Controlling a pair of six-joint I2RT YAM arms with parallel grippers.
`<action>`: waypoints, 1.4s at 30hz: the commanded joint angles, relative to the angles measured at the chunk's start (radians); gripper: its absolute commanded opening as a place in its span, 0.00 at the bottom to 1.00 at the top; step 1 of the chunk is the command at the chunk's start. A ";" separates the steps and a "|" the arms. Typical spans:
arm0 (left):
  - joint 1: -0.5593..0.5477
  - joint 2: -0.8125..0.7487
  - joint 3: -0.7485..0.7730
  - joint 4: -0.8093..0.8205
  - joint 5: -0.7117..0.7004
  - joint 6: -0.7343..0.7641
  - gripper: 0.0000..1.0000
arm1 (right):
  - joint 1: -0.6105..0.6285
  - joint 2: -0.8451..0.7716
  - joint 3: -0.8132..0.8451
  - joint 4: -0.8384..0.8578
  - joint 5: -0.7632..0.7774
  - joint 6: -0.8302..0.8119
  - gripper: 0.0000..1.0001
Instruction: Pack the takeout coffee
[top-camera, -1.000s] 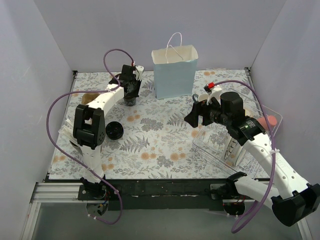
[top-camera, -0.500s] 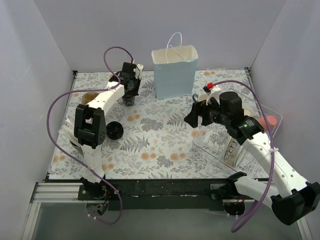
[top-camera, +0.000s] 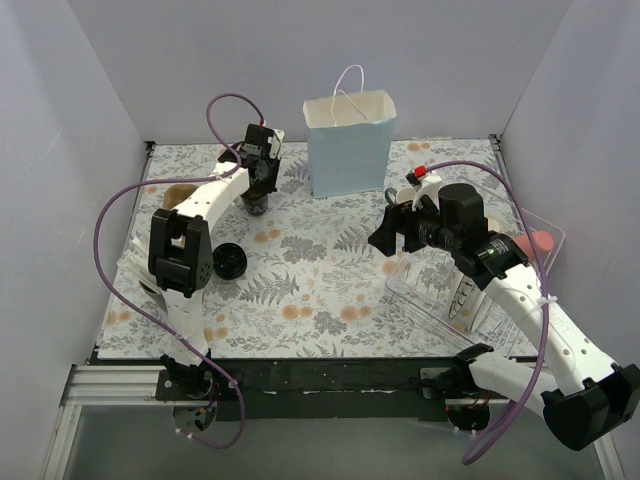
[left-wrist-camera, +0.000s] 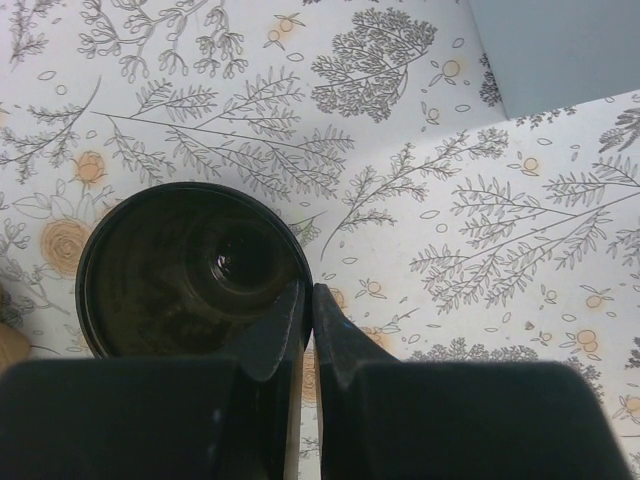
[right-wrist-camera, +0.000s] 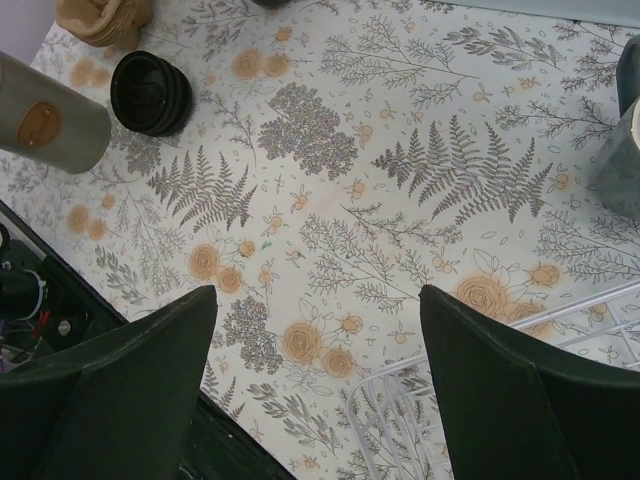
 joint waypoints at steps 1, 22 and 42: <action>-0.008 -0.039 0.066 -0.035 0.069 -0.042 0.03 | -0.004 -0.021 0.017 0.010 -0.006 0.007 0.90; -0.033 -0.015 0.051 -0.066 0.023 -0.021 0.00 | -0.004 -0.034 0.019 0.001 -0.014 0.012 0.89; -0.044 -0.013 0.028 -0.035 -0.080 -0.001 0.25 | -0.004 -0.021 0.040 -0.014 -0.016 0.001 0.89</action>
